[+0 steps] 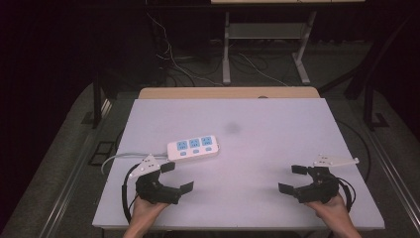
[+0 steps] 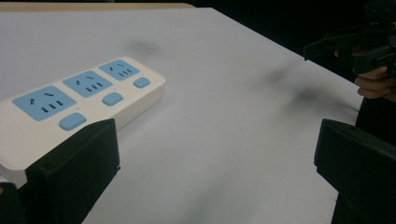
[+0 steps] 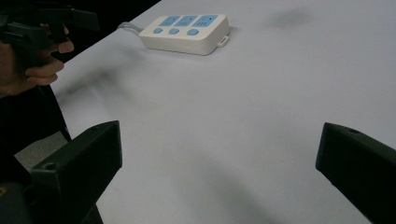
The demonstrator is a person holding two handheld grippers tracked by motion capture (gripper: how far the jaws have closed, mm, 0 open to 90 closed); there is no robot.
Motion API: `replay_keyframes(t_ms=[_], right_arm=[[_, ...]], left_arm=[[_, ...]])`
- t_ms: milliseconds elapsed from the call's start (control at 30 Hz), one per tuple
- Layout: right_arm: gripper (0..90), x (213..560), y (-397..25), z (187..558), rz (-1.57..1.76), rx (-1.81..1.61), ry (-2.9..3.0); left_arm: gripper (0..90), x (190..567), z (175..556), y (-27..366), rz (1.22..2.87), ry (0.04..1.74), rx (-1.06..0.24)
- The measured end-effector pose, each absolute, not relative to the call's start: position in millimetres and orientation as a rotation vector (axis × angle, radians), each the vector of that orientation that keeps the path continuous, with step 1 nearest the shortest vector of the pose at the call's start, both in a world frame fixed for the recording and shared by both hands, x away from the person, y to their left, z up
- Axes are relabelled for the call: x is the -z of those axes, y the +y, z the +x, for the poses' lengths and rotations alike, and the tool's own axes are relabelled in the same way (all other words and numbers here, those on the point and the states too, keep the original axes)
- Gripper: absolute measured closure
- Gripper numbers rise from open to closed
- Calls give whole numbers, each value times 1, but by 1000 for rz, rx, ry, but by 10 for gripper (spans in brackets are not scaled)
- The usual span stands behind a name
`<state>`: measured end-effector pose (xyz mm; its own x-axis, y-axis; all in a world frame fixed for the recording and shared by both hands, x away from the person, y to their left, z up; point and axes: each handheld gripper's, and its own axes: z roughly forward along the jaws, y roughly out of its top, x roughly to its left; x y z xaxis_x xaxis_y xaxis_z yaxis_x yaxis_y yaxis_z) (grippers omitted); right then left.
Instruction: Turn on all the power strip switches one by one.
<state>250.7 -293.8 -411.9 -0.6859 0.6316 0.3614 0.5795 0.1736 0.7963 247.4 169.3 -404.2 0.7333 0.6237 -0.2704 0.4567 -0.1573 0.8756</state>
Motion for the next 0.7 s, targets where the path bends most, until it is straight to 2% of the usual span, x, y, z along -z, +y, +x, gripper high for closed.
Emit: replay_keyframes(t_ms=[700], right_arm=[[4,414,-299,251,1243,-1544,2347]], left_arm=[[0,391,255,165,1926,814,-143]])
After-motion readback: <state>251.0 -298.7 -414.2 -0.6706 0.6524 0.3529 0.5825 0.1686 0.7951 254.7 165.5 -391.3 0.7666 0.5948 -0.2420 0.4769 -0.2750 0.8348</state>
